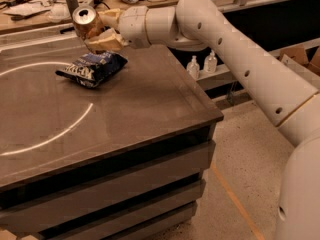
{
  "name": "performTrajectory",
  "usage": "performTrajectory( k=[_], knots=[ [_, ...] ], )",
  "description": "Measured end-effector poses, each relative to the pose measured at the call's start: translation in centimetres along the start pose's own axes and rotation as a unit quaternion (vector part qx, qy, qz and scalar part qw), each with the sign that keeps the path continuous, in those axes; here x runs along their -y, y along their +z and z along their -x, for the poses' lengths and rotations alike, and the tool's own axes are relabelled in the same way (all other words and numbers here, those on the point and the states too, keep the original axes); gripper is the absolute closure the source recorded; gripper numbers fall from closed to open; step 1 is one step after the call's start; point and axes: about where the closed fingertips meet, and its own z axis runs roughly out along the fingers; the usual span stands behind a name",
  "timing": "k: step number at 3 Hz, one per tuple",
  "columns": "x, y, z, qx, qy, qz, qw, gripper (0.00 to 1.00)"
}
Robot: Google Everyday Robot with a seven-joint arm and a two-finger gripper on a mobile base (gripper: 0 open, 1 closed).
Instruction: Knock orange can over
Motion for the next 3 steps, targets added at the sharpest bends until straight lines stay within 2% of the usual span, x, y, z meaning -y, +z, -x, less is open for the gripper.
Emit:
performTrajectory(
  k=[1,2,3],
  knots=[
    [-3.5,-6.1,-2.4,-0.118,-0.077,0.036,0.9893,1.0],
    [-6.3,-9.5,-4.6,-0.221,-0.154,0.048,0.9617,1.0],
    [-8.8,-10.2,-6.1,-0.277,-0.232,0.095,0.9278,1.0]
  ],
)
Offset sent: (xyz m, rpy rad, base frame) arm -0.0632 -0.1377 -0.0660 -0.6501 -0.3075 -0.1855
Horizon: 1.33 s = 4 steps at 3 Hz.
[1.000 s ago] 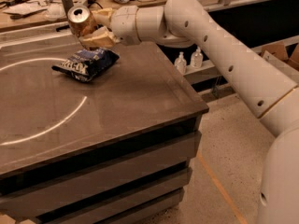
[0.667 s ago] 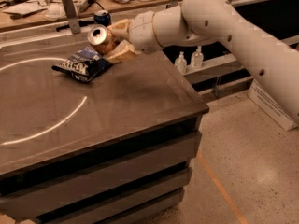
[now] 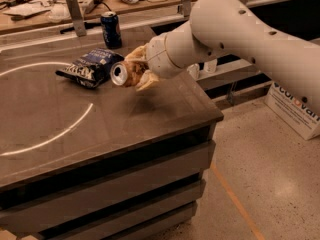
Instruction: Knock orange can over
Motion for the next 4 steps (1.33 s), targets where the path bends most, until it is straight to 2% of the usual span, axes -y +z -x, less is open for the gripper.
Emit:
performTrajectory(
  k=[1,2,3,4],
  knots=[
    [-0.6,0.4,0.1,-0.016,-0.06,0.022,0.9978,1.0],
    [-0.6,0.6,0.5,-0.013,-0.118,0.047,0.9918,1.0],
    [-1.5,1.6,1.2,0.002,-0.16,0.077,0.9841,1.0],
    [-3.1,2.7,2.6,0.023,-0.203,0.112,0.9726,0.79]
  ],
)
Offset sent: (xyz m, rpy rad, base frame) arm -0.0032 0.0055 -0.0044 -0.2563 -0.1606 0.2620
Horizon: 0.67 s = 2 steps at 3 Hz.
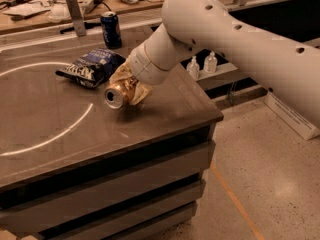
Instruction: Knock orange can over
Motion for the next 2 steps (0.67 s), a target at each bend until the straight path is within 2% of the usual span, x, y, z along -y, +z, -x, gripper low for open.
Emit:
performTrajectory(
  k=[1,2],
  knots=[
    [-0.25,0.45,0.78,0.009,-0.015,0.013,0.9998,0.56],
    [-0.37,0.45,1.0,0.012,-0.017,0.024,0.9995,0.25]
  ],
)
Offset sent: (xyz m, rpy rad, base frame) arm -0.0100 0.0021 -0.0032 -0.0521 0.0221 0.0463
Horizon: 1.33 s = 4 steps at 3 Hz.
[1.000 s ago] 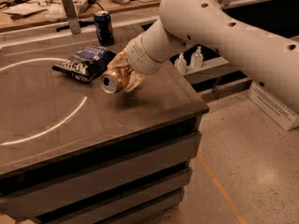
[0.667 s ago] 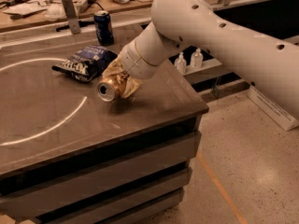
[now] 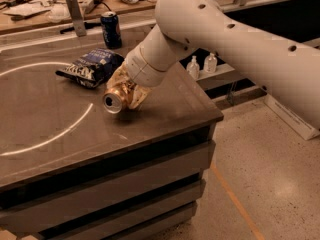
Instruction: Knock orange can over
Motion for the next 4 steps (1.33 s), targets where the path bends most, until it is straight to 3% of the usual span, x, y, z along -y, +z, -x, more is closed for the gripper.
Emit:
performTrajectory(
  k=[1,2,4],
  knots=[
    [-0.1,-0.2,-0.3,0.001,0.007,0.01,0.9999,0.0],
    [0.0,-0.4,-0.7,-0.004,0.023,0.011,0.9997,0.0],
    [1.0,-1.0,-1.8,-0.019,0.074,-0.011,0.997,0.0]
  ],
)
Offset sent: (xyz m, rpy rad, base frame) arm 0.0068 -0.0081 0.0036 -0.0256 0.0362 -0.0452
